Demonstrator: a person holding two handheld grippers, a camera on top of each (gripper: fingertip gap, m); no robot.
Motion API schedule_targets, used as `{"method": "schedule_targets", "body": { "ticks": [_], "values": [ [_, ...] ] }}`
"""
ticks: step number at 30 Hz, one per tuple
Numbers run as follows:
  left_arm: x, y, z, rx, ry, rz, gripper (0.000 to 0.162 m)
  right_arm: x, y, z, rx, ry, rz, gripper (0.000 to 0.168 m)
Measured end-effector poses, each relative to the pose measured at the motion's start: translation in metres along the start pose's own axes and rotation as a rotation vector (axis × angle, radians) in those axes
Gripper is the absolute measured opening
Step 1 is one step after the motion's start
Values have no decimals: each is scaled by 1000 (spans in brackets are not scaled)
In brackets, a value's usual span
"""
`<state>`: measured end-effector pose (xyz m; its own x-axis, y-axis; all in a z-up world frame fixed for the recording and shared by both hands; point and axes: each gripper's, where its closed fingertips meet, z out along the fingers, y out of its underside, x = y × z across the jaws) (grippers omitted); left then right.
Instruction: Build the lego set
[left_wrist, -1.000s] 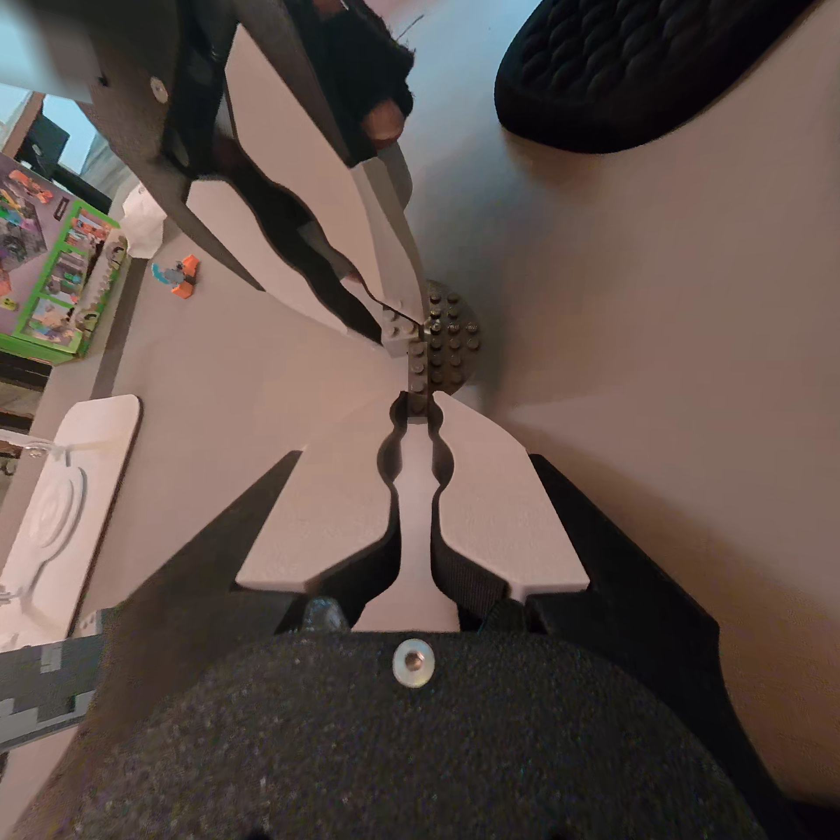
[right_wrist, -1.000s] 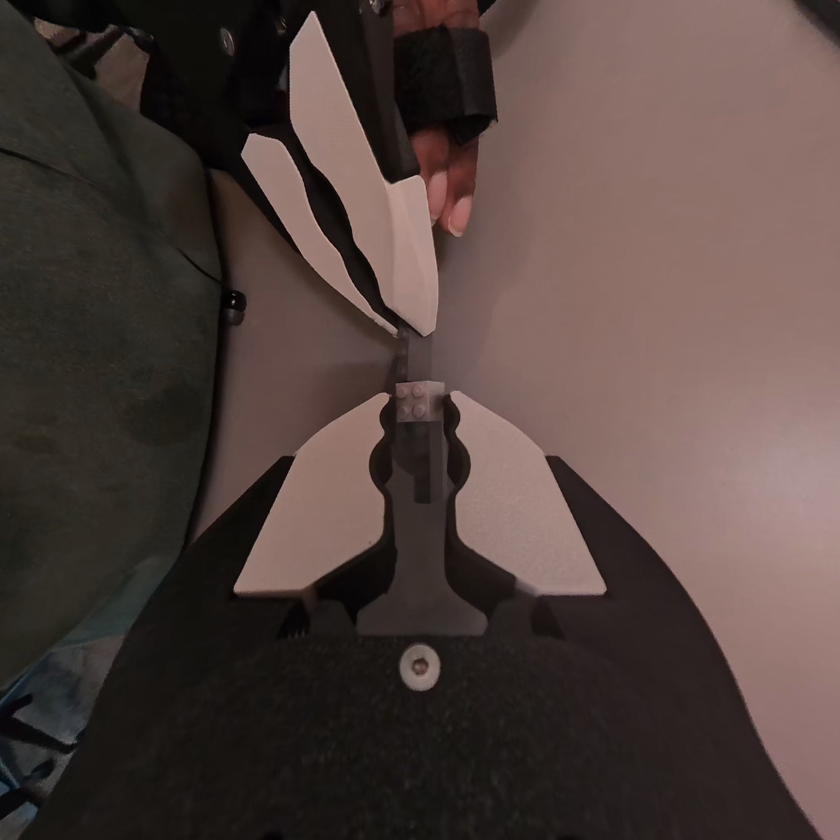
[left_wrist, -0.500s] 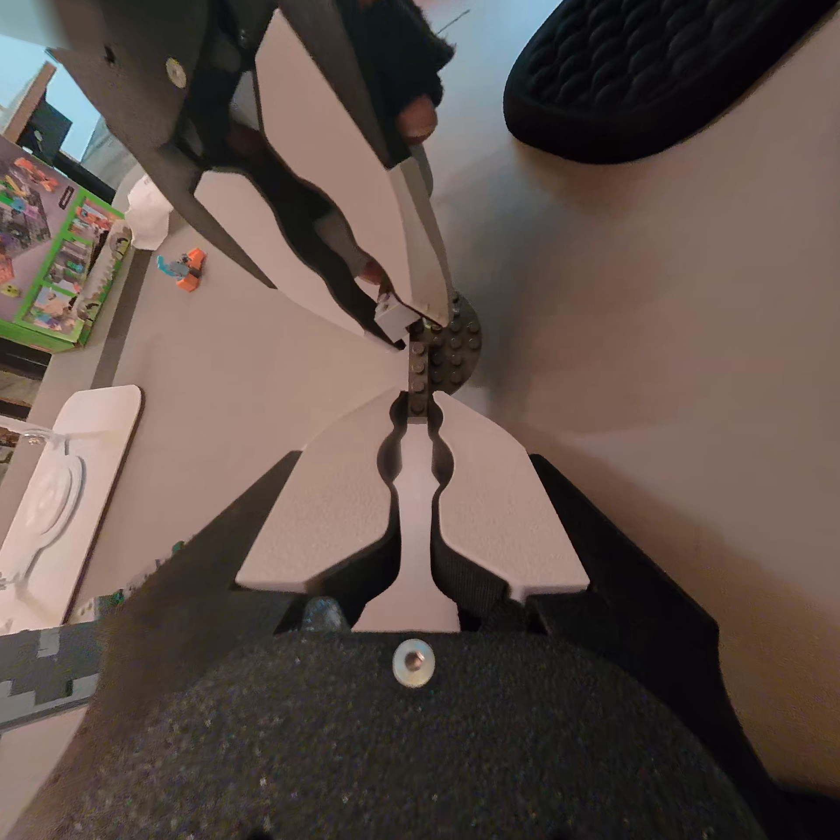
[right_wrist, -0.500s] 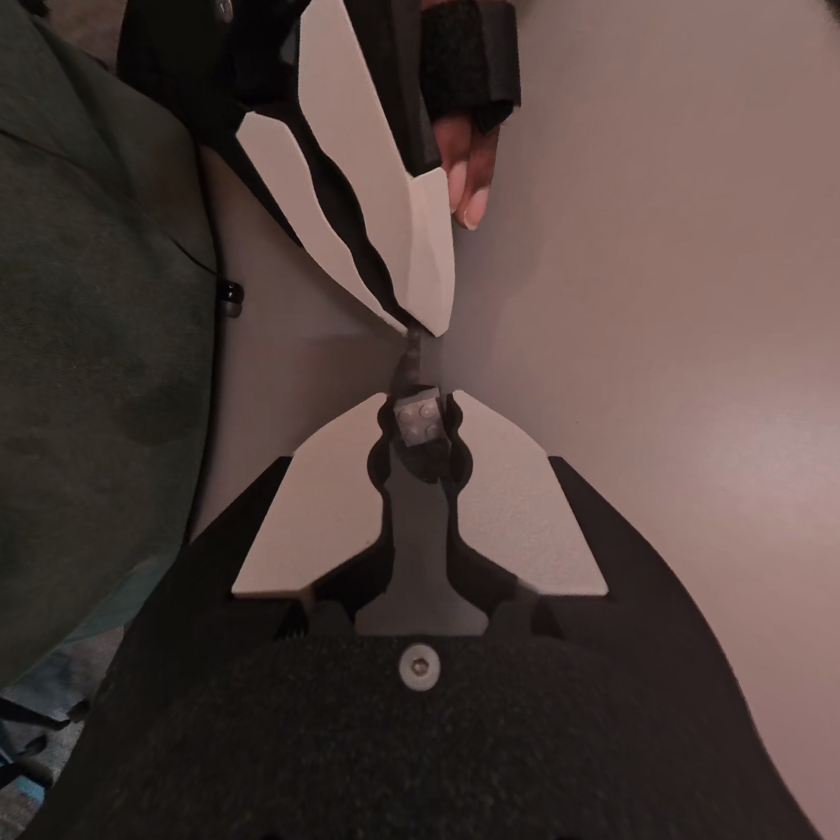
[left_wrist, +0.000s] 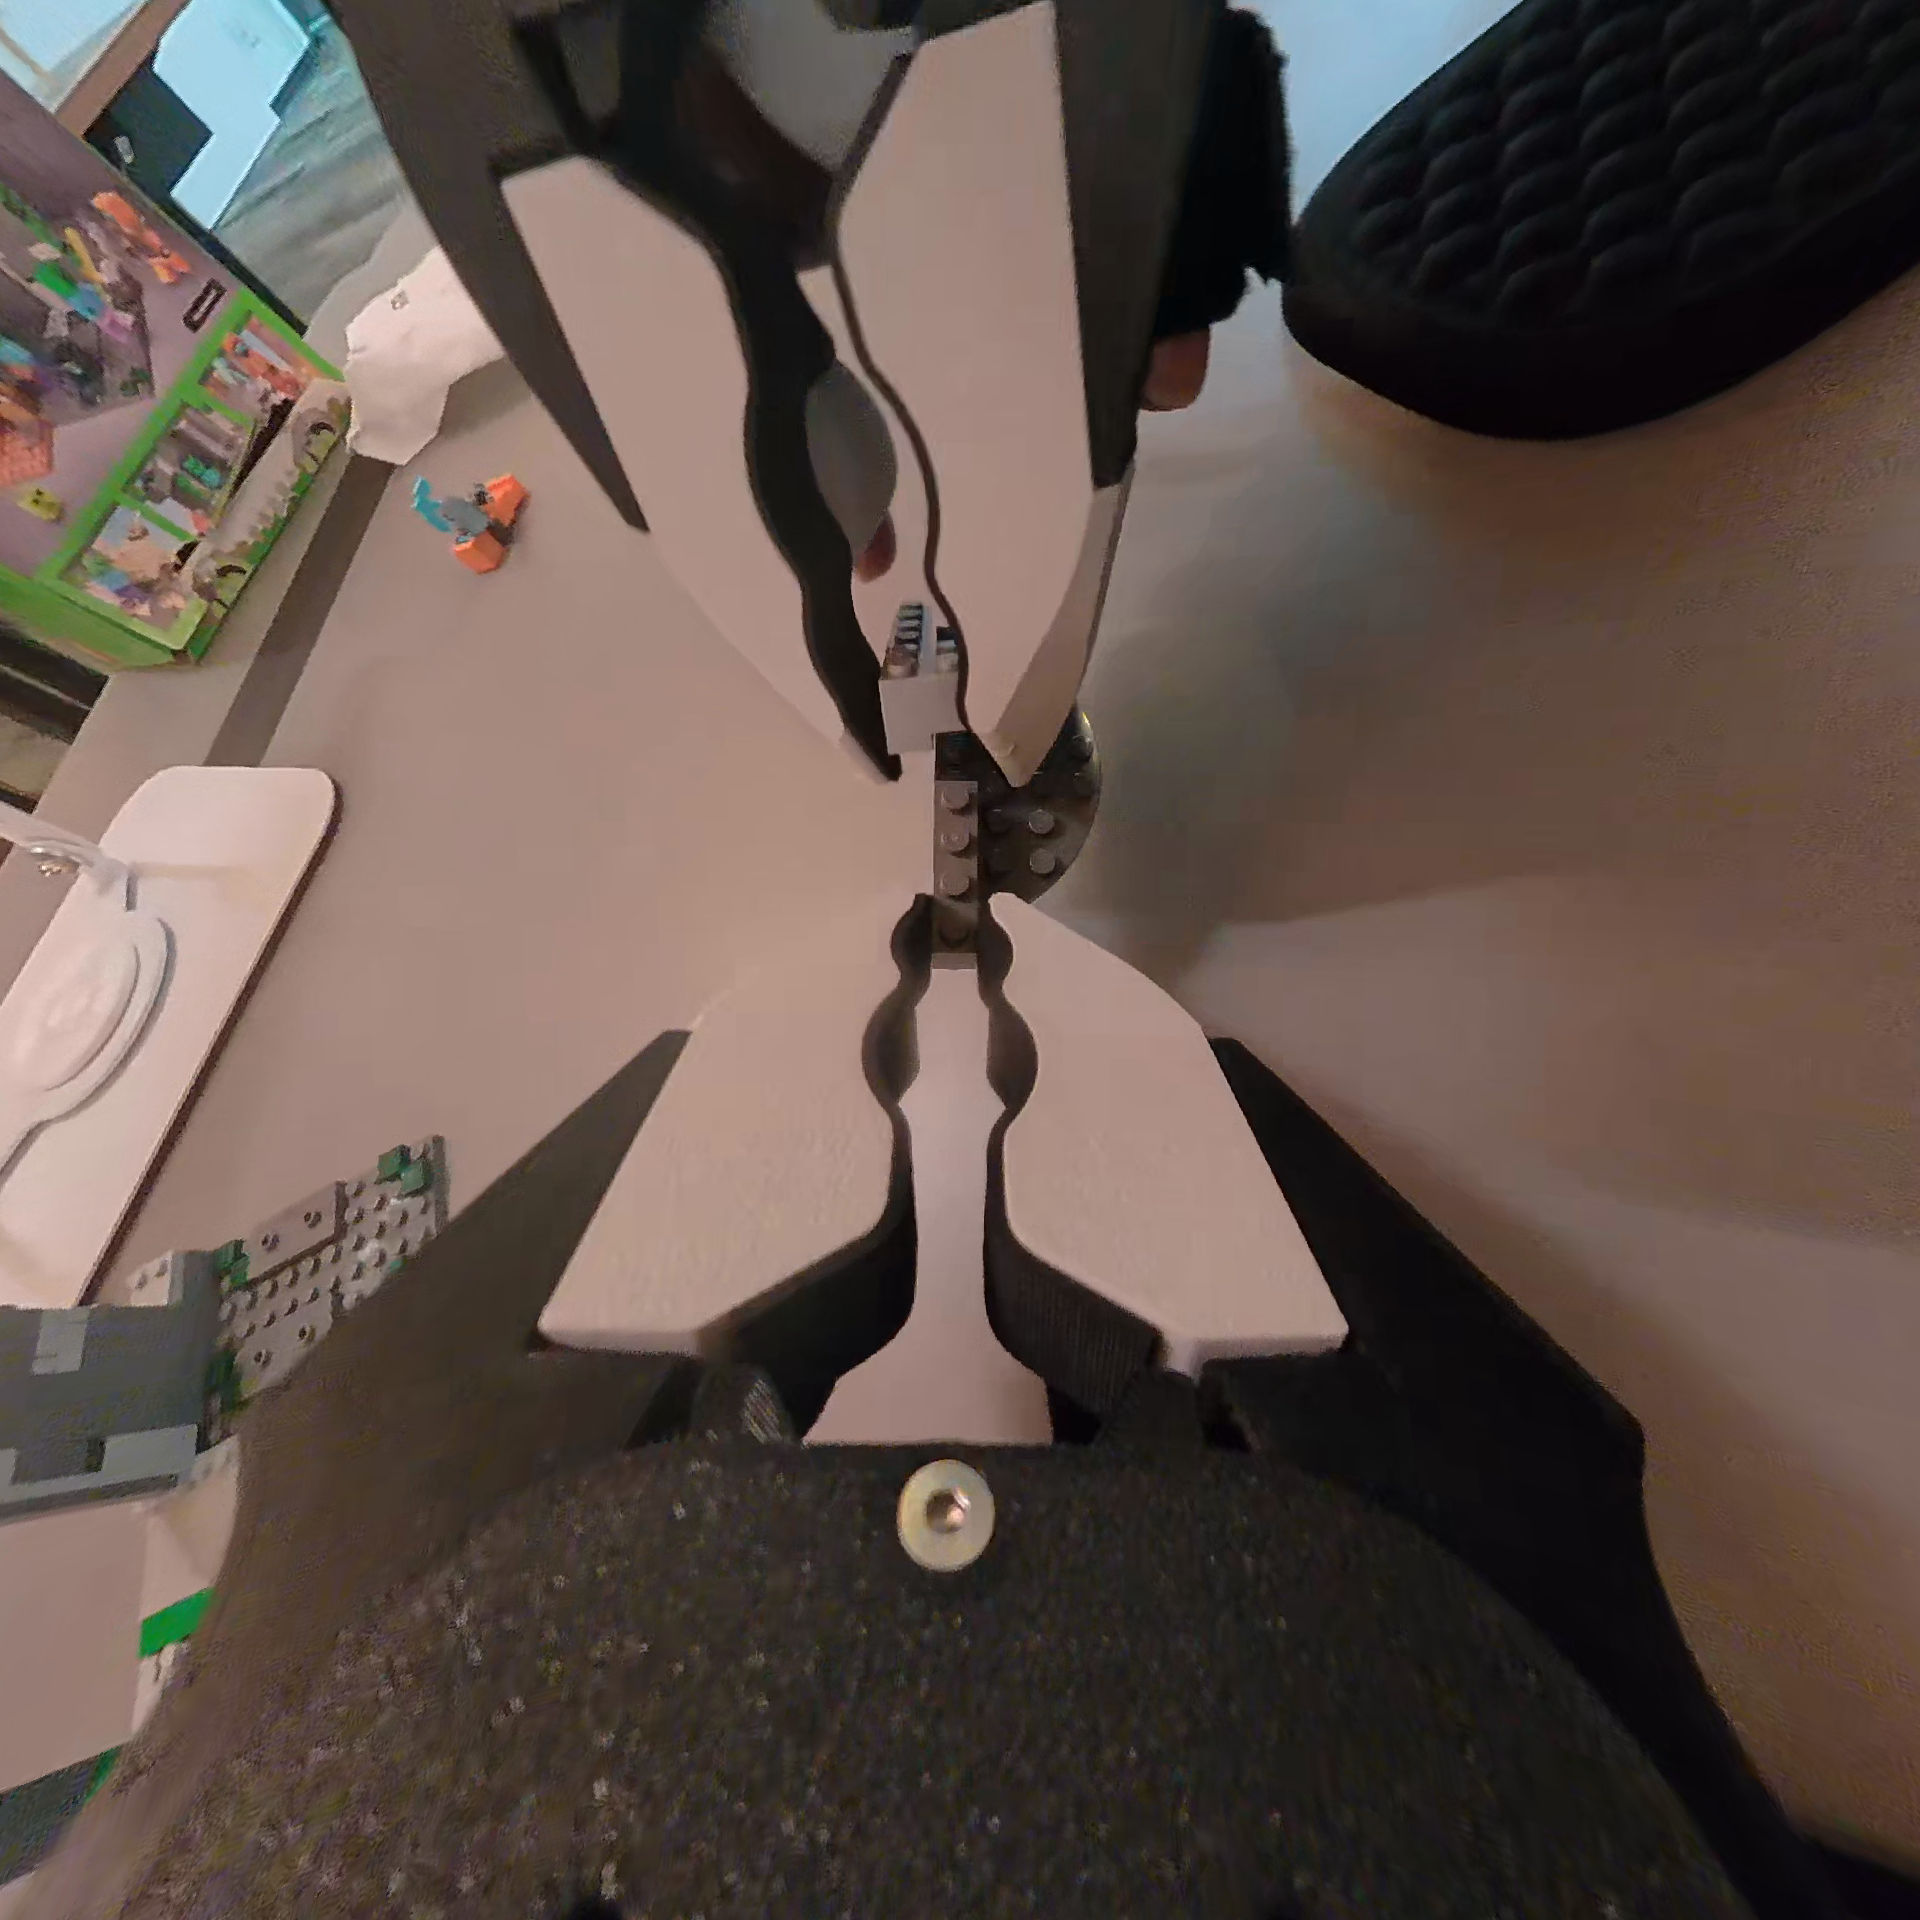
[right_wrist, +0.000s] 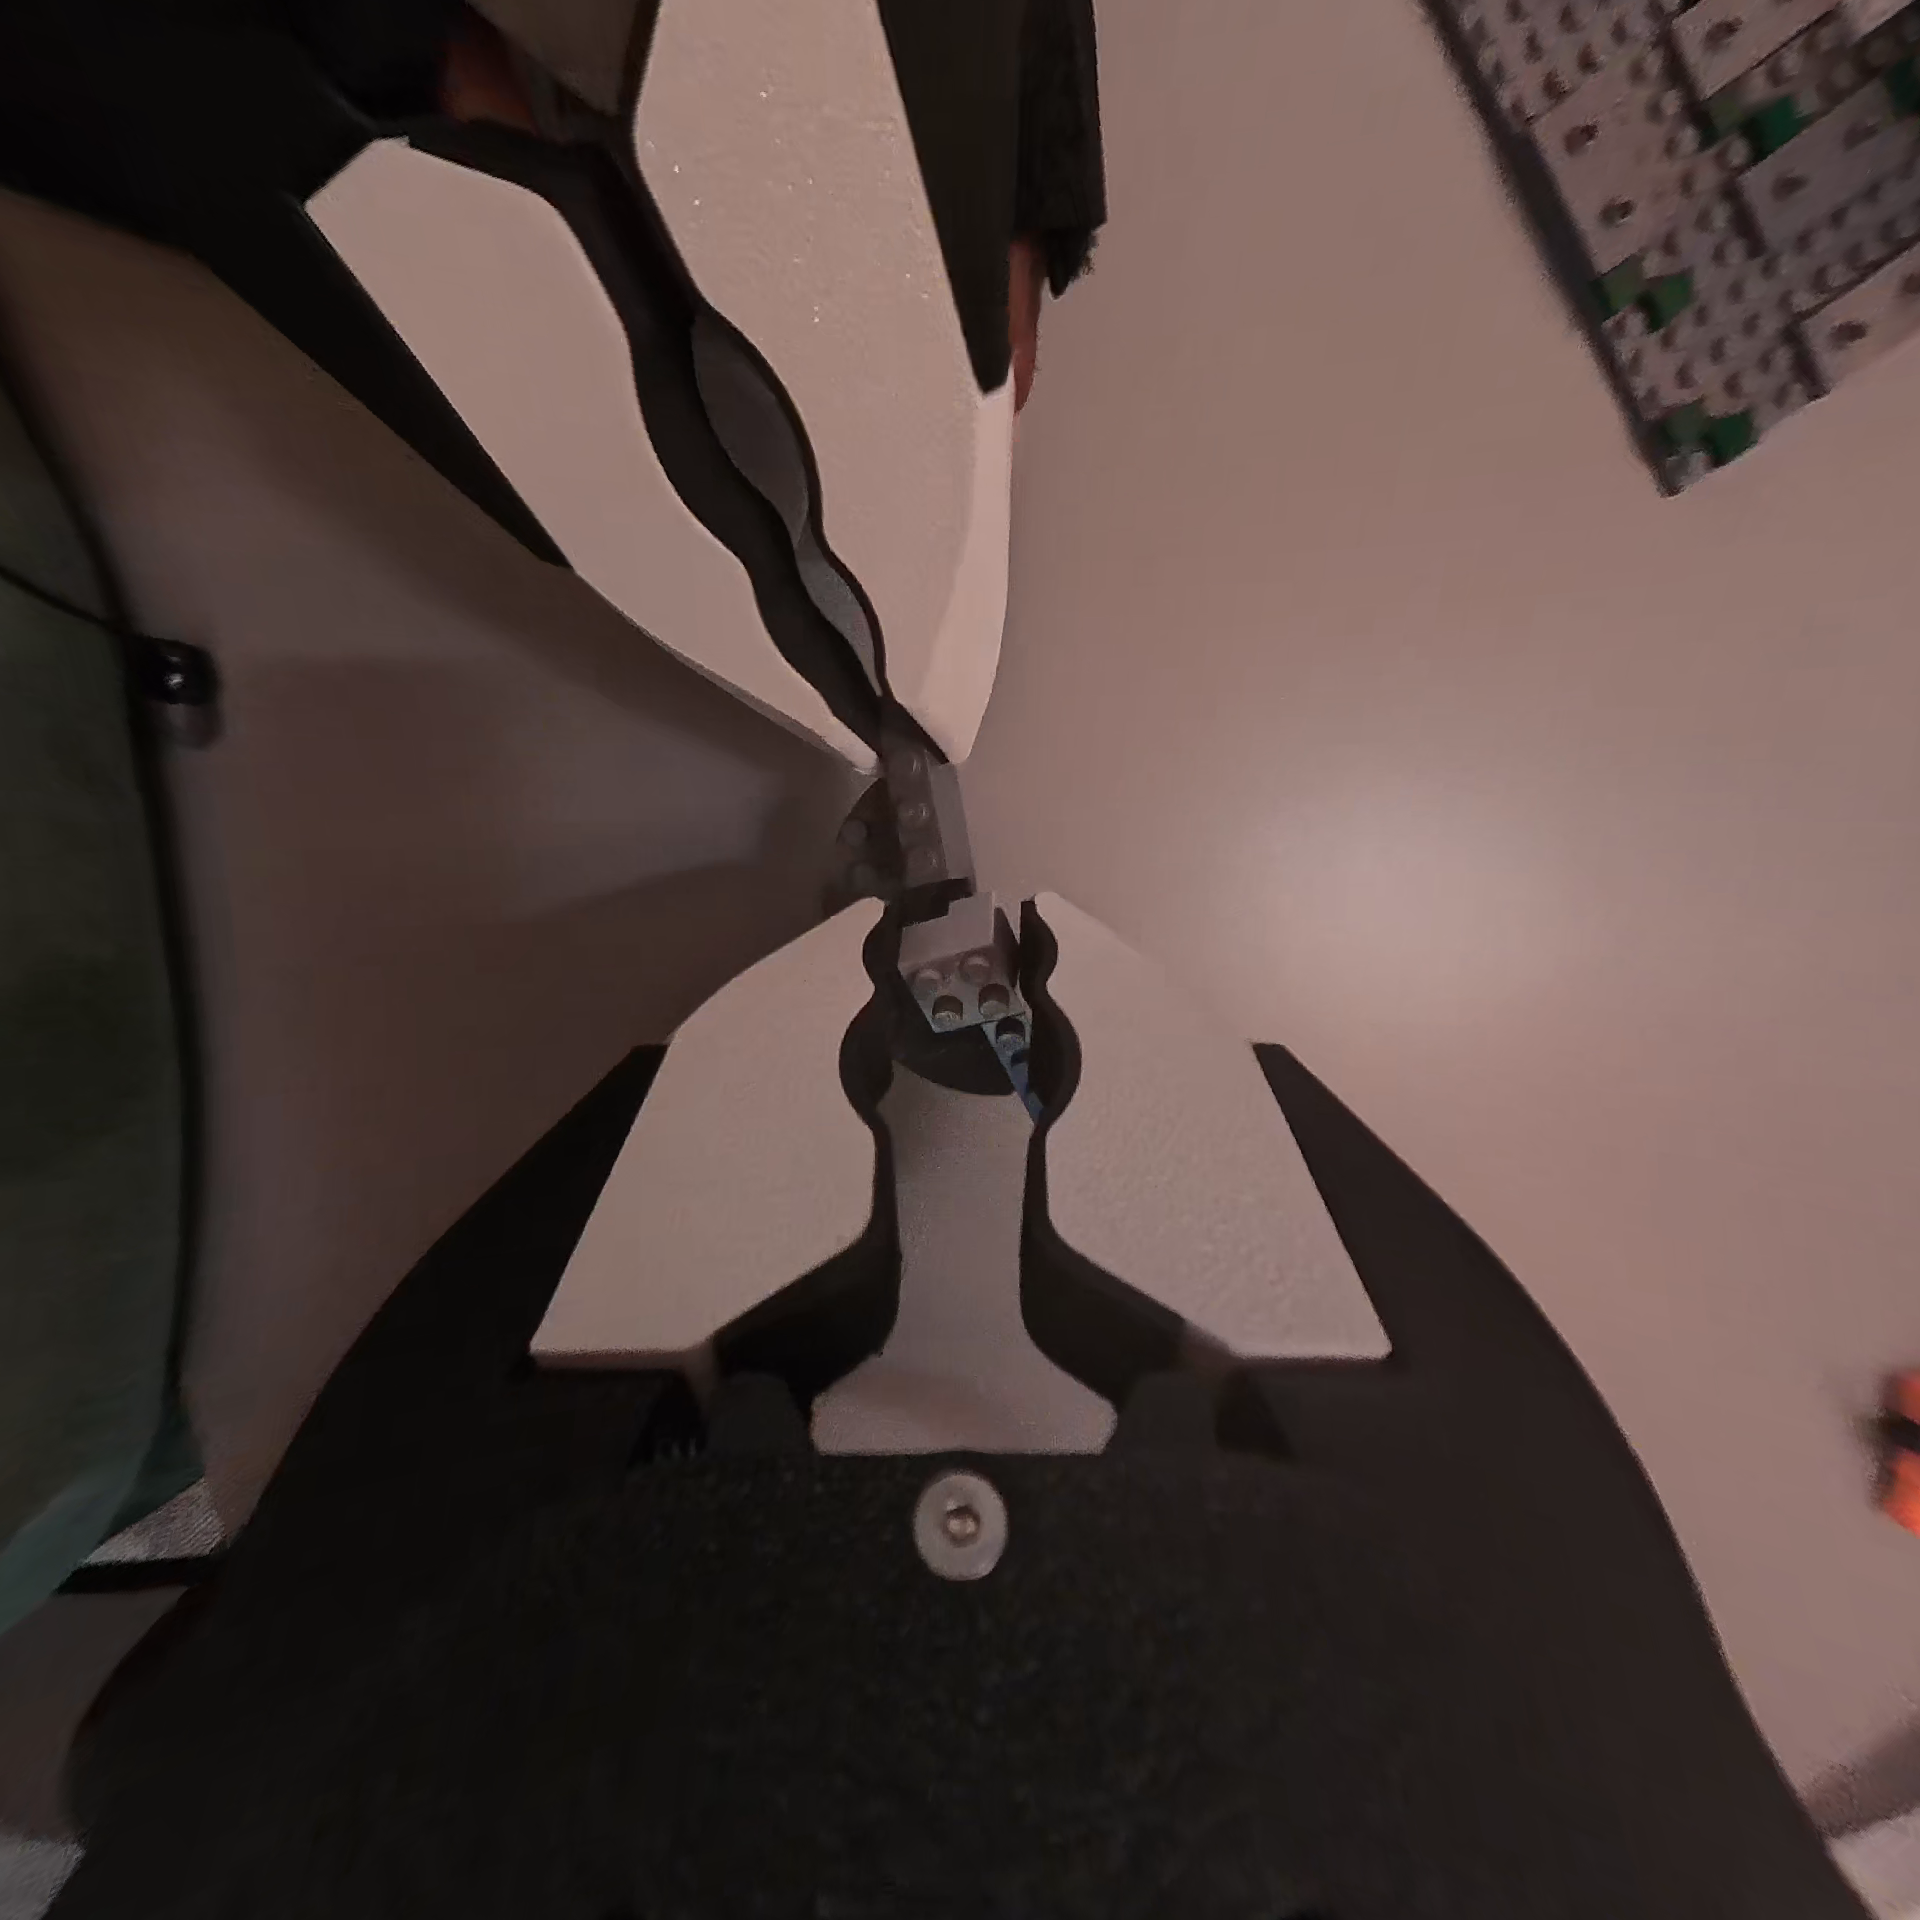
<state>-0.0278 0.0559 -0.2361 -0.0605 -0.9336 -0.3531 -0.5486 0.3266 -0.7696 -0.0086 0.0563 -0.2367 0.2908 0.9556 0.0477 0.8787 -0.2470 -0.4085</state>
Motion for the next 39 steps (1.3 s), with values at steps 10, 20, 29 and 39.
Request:
{"method": "schedule_targets", "body": {
  "ticks": [10, 20, 29, 39],
  "values": [
    [-6, -2, -3, 3, -51, 11, 8, 3, -6, -1, -90, 164, -32, 22],
    [-16, -6, -11, 45, -107, 9, 8, 3, -17, -9, -72, 196, -44, 25],
    [-16, -4, -10, 34, -104, 26, 8, -1, -32, -38, 223, 58, 12, 29],
    [-52, 19, -31, -25, -186, -33, 8, 10, 23, -10, 231, -74, 319, 35]
  ]
}}
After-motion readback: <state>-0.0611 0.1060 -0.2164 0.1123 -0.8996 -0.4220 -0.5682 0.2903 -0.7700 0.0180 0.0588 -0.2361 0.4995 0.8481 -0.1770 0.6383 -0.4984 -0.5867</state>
